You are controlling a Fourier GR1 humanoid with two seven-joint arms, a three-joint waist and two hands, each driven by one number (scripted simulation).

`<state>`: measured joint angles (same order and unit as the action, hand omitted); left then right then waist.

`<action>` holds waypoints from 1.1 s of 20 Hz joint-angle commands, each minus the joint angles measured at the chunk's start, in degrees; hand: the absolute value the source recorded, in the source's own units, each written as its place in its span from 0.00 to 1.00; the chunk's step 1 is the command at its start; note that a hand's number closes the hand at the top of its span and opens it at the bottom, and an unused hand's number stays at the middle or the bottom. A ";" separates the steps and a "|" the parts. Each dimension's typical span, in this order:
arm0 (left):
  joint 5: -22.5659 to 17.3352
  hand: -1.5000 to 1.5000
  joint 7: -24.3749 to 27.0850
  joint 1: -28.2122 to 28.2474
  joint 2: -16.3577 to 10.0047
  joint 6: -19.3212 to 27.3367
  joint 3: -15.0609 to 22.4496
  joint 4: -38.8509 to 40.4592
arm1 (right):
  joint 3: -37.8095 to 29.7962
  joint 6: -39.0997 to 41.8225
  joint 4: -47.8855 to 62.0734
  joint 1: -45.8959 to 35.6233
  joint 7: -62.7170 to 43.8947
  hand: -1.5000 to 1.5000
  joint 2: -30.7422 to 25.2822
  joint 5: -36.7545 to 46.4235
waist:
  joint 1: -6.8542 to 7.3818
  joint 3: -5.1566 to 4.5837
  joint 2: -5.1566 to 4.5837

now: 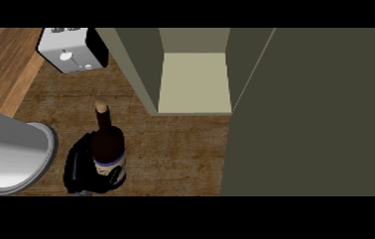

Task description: Pick up the wine, place it into the cabinet and close the cabinet

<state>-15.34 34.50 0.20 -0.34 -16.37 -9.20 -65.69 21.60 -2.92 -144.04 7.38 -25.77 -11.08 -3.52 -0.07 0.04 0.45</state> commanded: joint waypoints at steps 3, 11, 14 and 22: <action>-4.29 1.00 -9.29 3.71 0.33 7.32 9.30 -15.28 | -2.65 1.35 -12.89 4.15 -4.13 0.00 -2.57 -4.06 | -0.27 0.04 -0.02; -1.12 1.00 -18.54 1.81 0.34 28.22 25.98 -29.72 | -4.42 2.15 -8.02 1.27 -3.13 0.00 -1.33 -5.61 | -0.21 0.02 -0.23; -3.15 1.00 -21.45 -3.82 0.34 32.37 27.28 -28.87 | -1.44 1.02 -10.93 3.48 -3.38 0.00 -0.11 -2.87 | -0.78 -0.02 -0.19; -5.14 1.00 -30.36 -18.93 0.34 48.21 30.81 -24.71 | -3.66 2.26 -7.78 1.36 -3.01 0.00 0.15 -4.09 | -0.92 -0.03 -0.41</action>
<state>-19.27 8.02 -11.44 -0.01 24.68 19.67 -92.42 17.96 -0.05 -143.93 7.99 -25.19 -11.42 -4.30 -1.06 0.04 0.16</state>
